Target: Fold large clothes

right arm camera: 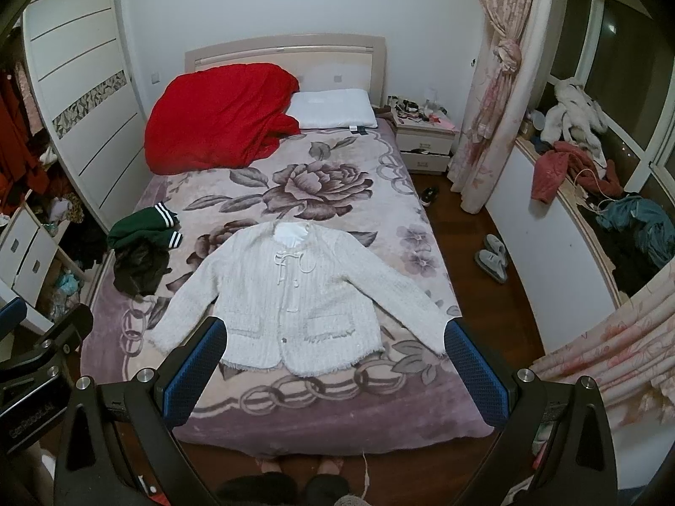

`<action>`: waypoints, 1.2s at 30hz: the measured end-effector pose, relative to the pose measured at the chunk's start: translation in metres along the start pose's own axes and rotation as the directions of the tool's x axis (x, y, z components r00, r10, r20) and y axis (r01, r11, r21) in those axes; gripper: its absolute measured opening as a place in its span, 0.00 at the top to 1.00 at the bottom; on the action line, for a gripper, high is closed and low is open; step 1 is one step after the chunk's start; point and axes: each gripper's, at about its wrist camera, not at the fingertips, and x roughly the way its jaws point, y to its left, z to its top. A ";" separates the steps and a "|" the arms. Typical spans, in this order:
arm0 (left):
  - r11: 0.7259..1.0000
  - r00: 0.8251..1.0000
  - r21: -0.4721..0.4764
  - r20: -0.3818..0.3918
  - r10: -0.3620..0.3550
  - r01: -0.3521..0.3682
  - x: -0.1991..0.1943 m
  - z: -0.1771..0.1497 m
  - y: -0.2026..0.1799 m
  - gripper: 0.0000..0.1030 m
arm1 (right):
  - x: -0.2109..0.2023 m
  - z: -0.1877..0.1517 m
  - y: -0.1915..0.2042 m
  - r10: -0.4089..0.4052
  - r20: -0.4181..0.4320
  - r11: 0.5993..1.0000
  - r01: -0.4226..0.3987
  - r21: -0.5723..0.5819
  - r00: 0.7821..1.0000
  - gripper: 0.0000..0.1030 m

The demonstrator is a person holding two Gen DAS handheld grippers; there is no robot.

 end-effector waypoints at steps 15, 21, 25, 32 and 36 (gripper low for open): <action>1.000 1.000 0.005 0.009 0.003 -0.003 -0.003 0.007 -0.010 0.00 | -0.006 0.005 -0.002 0.000 0.010 1.000 0.000 0.000 1.000 0.00; 1.000 1.000 0.008 0.012 0.006 -0.006 -0.002 0.016 -0.013 0.00 | -0.006 0.006 -0.002 0.001 0.011 1.000 -0.001 0.001 1.000 0.00; 1.000 1.000 0.008 0.016 0.006 -0.007 0.000 0.016 -0.012 0.00 | -0.007 0.006 -0.004 0.001 0.012 1.000 -0.001 0.002 1.000 0.00; 1.000 1.000 0.008 0.020 0.006 -0.006 0.002 0.018 -0.010 0.00 | -0.008 0.007 -0.004 -0.001 0.016 1.000 0.001 0.002 1.000 0.00; 1.000 1.000 0.006 0.025 0.004 -0.004 0.003 0.018 -0.004 0.00 | -0.008 0.007 -0.005 0.001 0.016 1.000 -0.001 0.003 1.000 0.00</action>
